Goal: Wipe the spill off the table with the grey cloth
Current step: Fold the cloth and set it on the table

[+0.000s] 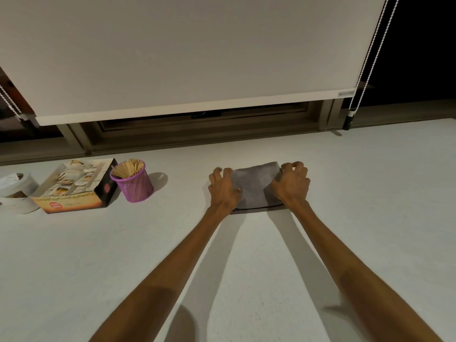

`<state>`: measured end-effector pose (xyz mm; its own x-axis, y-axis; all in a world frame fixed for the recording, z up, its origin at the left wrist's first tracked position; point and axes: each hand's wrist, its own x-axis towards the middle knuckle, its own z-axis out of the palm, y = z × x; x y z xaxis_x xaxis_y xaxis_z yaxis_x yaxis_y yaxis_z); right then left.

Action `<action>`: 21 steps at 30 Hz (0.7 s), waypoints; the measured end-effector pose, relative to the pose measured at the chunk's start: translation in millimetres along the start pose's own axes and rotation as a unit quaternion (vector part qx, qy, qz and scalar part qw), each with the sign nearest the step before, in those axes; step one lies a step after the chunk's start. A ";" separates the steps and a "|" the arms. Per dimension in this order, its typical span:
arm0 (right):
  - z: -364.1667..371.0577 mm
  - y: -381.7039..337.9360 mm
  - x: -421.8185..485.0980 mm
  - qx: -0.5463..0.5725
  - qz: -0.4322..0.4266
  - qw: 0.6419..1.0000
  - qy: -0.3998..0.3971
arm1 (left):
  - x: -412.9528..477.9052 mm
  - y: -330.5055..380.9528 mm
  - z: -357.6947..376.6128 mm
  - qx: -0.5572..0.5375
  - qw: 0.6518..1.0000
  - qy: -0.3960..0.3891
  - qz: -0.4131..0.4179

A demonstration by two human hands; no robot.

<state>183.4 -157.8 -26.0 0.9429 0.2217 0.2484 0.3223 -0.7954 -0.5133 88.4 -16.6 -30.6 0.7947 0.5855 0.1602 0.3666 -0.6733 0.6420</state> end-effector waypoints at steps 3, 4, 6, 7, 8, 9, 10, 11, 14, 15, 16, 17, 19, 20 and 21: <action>10.0 -3.8 -1.7 -0.049 -0.096 0.994 -0.014 | 1.8 -2.8 2.3 0.099 0.988 -0.062 0.105; 13.8 -2.1 -3.0 -0.074 -0.127 0.989 -0.027 | 1.5 -6.8 4.7 0.112 0.982 -0.096 0.121; 20.4 4.1 -4.5 -0.120 -0.146 0.980 -0.058 | 0.0 -15.7 10.3 0.116 0.976 -0.145 0.115; 22.4 7.6 -4.2 -0.129 -0.139 0.979 -0.069 | -0.4 -19.3 13.2 0.116 0.975 -0.152 0.110; 23.1 10.4 -3.4 -0.134 -0.134 0.979 -0.076 | -0.8 -21.7 16.1 0.121 0.975 -0.153 0.110; 23.1 12.4 -2.9 -0.139 -0.134 0.978 -0.082 | -1.1 -23.2 18.6 0.129 0.974 -0.151 0.112; 22.6 13.8 -2.5 -0.141 -0.136 0.977 -0.087 | -1.3 -24.0 20.5 0.135 0.973 -0.150 0.115; 21.8 15.1 -2.3 -0.140 -0.136 0.977 -0.090 | -1.8 -24.6 21.9 0.137 0.973 -0.147 0.117; 19.4 17.2 -2.7 -0.137 -0.127 0.977 -0.105 | -1.5 -25.0 23.0 0.135 0.974 -0.141 0.116; 18.8 16.7 -3.5 -0.137 -0.122 0.976 -0.115 | -1.7 -24.7 22.2 0.133 0.974 -0.144 0.114; 18.6 15.6 -4.7 -0.139 -0.119 0.975 -0.125 | -2.4 -24.0 20.6 0.128 0.974 -0.148 0.112; 18.4 14.2 -5.9 -0.142 -0.119 0.974 -0.134 | -3.4 -23.2 19.0 0.119 0.975 -0.151 0.110; 16.6 11.2 -7.8 -0.142 -0.119 0.972 -0.145 | -6.8 -20.0 14.4 0.086 0.983 -0.129 0.102; 15.0 9.8 -8.7 -0.138 -0.117 0.972 -0.147 | -9.1 -17.5 11.1 0.071 0.987 -0.105 0.097; 12.8 8.8 -9.7 -0.135 -0.117 0.973 -0.145 | -11.2 -15.6 8.4 0.065 0.990 -0.079 0.096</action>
<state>178.2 -159.7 -43.4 0.8434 0.5327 0.0697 0.5335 -0.8151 -0.2261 77.8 -16.5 -48.7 0.9177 0.3705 0.1437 0.2527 -0.8233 0.5083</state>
